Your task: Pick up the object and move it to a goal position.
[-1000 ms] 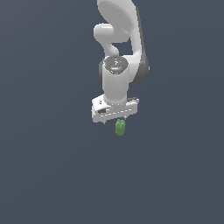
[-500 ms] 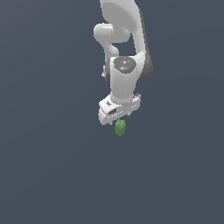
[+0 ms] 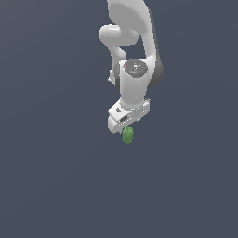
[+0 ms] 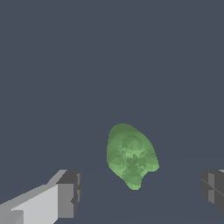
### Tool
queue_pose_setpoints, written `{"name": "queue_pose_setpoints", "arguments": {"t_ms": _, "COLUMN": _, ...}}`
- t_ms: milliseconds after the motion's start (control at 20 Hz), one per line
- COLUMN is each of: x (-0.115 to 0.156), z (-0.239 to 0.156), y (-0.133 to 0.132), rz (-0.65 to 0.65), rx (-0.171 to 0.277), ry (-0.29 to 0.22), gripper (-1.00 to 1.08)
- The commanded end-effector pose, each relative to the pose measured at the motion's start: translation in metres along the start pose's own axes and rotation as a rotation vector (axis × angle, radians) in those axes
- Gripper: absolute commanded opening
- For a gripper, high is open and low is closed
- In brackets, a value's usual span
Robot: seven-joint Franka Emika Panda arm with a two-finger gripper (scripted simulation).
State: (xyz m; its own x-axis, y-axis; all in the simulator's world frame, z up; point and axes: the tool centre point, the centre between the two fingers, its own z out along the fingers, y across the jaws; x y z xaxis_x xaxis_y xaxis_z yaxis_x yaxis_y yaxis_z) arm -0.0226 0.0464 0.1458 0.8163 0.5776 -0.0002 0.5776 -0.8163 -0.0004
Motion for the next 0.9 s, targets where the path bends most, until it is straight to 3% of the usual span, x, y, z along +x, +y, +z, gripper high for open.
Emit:
{"name": "queue_pose_setpoints", "arguments": {"t_ms": 0, "x": 0.0, "z": 0.0, "y": 0.0, "rz": 0.0, "rx": 0.0, "ry": 0.0, "gripper": 1.0}}
{"name": "queue_pose_setpoints", "arguments": {"t_ms": 850, "x": 0.0, "z": 0.05, "y": 0.0, "rz": -0.005, "rx": 0.0, "ry": 0.0, "gripper": 1.0}}
